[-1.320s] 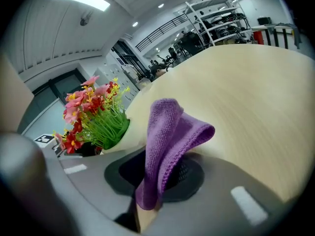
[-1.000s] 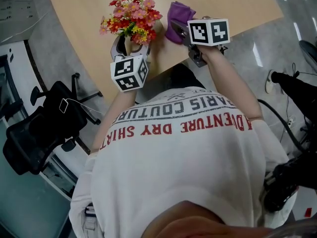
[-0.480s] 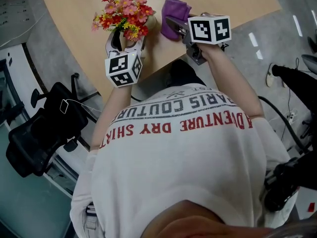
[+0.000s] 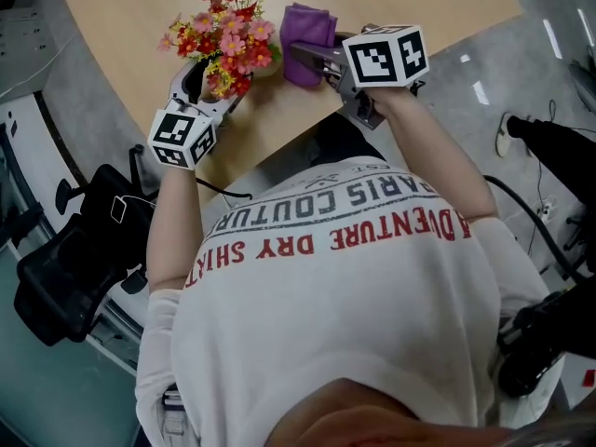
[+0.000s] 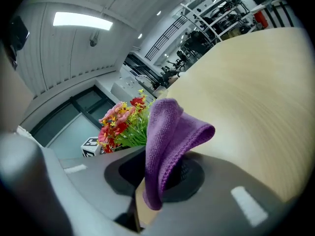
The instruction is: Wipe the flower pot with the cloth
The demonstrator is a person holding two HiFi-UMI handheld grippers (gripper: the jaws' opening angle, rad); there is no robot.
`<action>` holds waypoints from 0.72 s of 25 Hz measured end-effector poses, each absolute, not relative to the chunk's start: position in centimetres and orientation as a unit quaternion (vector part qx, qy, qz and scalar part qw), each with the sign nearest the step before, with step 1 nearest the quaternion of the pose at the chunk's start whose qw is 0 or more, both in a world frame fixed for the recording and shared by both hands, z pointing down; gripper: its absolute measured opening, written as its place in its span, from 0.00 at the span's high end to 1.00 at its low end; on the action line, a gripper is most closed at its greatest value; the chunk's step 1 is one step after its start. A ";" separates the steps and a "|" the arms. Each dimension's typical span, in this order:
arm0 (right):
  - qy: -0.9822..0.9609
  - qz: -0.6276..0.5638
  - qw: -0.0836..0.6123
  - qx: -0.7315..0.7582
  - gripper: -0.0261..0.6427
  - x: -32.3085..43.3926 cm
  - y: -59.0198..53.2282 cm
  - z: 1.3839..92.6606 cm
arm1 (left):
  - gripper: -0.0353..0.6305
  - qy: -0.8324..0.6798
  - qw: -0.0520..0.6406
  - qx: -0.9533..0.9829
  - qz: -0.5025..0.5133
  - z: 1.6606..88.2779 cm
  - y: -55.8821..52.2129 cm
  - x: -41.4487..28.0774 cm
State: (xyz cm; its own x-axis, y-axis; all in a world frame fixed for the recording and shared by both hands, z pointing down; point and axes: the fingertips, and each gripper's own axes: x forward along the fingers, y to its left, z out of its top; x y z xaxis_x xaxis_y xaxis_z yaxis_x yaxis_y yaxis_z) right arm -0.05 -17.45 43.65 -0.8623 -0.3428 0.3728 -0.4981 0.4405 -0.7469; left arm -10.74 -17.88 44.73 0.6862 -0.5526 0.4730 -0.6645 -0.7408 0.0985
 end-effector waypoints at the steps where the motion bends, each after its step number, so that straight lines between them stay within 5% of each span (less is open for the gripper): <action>1: -0.844 0.471 0.080 0.243 0.89 -0.1 -17.5 43.4 | 0.37 -0.331 0.135 0.910 0.209 44.7 -17.9 -10.6; 13: -0.840 0.484 0.105 0.221 0.89 -3.0 -18.4 45.8 | 0.37 -0.329 0.137 0.913 0.198 45.5 -17.6 -11.2; 18: -0.830 0.466 0.180 0.249 0.89 -2.6 -19.8 48.2 | 0.37 -0.324 0.137 0.915 0.197 45.3 -17.8 -11.2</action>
